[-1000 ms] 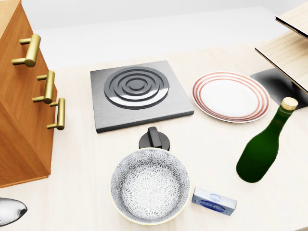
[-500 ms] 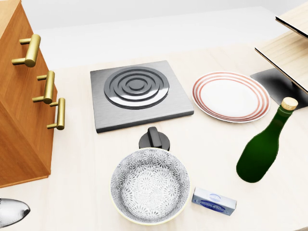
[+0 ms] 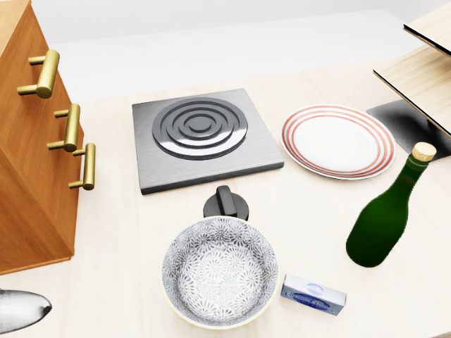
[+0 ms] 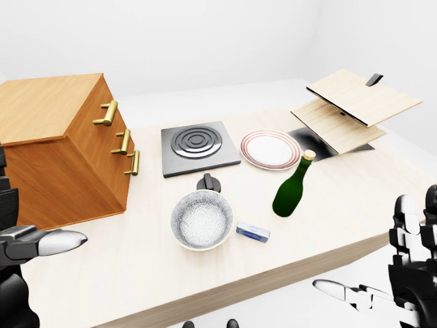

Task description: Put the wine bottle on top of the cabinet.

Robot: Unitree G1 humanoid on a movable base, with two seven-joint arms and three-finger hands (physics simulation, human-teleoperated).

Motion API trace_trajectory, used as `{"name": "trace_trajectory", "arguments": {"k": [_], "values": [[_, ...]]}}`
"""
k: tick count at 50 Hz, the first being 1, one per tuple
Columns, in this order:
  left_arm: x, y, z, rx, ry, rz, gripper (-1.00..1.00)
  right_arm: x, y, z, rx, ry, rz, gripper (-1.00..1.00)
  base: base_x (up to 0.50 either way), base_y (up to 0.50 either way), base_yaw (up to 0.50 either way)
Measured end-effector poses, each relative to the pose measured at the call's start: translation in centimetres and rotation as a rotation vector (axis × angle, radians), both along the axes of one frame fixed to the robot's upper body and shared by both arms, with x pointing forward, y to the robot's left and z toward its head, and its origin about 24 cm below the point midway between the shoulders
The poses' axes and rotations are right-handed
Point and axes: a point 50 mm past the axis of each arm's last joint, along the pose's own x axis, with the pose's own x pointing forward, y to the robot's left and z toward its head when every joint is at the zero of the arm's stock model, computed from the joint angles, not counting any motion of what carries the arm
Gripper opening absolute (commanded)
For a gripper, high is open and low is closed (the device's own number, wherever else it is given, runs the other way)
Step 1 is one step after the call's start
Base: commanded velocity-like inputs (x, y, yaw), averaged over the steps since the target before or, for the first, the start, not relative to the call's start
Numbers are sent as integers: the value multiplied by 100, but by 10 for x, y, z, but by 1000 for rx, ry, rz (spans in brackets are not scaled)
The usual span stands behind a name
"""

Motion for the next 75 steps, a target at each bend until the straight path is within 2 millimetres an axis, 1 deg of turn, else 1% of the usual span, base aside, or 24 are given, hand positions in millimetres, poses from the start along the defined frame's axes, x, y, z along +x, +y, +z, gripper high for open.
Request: {"name": "trace_trajectory", "arguments": {"k": [29,45,62,75], "values": [[4,-1,-4,3,23,-2,100,23,-17,-33,143,67,10,100,0,0,0],[5,-1,-6,4,38,-2,100,37,-25,-44,194,88,14,100,0,0,0],[9,-1,-10,1,62,-3,100,58,-33,-55,247,112,23,100,0,0,0],[11,0,-13,-1,82,-3,100,77,-35,-61,274,134,36,100,0,0,0]]}}
